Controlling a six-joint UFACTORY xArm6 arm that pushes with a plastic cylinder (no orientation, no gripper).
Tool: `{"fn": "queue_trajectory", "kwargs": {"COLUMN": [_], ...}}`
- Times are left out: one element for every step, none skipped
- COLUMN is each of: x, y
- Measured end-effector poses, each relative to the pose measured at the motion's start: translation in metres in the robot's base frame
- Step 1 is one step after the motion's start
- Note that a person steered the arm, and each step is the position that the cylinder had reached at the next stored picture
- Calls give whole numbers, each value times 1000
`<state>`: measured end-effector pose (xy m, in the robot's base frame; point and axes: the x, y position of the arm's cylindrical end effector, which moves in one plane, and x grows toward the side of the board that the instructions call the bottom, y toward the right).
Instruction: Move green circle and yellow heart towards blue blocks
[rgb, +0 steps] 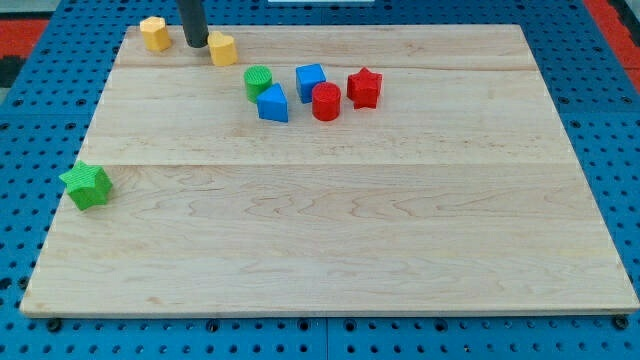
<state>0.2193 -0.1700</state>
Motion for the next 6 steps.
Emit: {"fn": "queue_trajectory", "kwargs": {"x": [7, 21, 21, 15, 9, 42], "y": [28, 52, 83, 84, 41, 46]}}
